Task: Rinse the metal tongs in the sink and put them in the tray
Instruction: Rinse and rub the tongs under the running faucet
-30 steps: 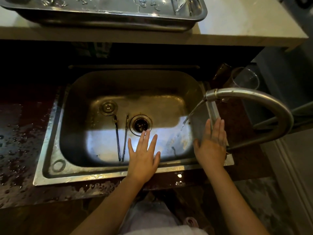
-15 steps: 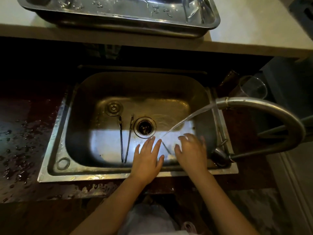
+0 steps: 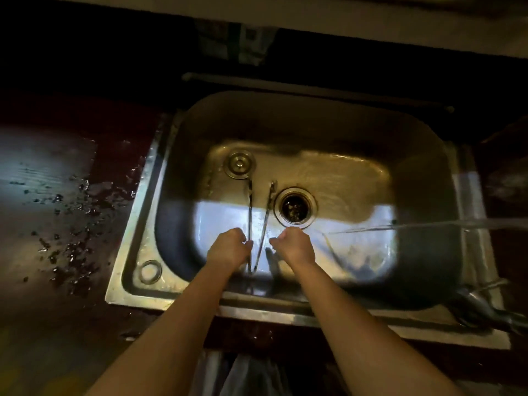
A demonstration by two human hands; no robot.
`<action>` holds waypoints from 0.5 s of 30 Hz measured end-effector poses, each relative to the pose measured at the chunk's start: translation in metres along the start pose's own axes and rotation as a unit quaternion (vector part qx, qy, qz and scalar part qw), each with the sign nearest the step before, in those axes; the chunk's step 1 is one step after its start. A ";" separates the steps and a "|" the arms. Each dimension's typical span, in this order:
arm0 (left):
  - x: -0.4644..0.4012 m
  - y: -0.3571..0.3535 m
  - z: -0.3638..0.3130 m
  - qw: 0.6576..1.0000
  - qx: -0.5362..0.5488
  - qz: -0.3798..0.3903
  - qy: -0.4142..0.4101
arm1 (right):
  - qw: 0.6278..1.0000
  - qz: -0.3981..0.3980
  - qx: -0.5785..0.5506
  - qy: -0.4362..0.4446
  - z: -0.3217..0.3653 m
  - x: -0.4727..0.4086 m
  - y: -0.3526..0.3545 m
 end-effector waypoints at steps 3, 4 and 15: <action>-0.024 -0.006 0.005 0.998 0.021 0.032 0.043 | 1.000 0.001 0.007 -0.022 0.001 -0.024 -0.019; -0.031 -0.009 0.005 0.998 0.019 0.041 0.052 | 1.000 0.002 0.005 -0.029 0.001 -0.030 -0.024; -0.045 -0.019 0.007 0.995 0.002 0.084 0.049 | 1.000 -0.001 0.015 -0.024 0.006 -0.046 -0.038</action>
Point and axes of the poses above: each hand's wrist, its own x-axis away from the middle knuckle, its own y-axis out of the back of the hand, z = x × y, the point moved 4 cm from there along -x, towards the middle knuckle, and after that the axes turned 9 degrees about z, right-handed, at the moved point
